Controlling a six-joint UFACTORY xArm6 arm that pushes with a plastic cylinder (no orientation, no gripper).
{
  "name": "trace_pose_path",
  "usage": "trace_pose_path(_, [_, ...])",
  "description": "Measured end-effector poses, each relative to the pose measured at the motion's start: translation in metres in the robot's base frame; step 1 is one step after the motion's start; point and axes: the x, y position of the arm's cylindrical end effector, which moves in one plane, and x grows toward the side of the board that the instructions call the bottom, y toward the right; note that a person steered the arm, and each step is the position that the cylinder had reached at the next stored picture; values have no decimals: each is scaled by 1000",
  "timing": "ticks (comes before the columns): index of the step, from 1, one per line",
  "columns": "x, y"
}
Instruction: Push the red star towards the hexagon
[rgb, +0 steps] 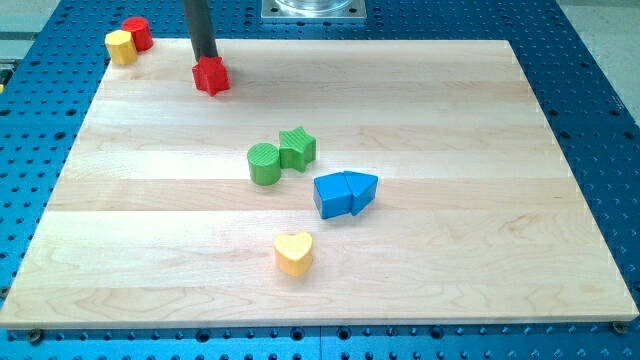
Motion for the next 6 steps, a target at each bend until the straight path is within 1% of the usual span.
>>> trace_pose_path(1, [18, 79])
trace_pose_path(2, [49, 48])
trace_pose_path(3, [50, -50])
trace_pose_path(4, [83, -63])
trace_pose_path(5, [128, -77])
trace_pose_path(6, [113, -124])
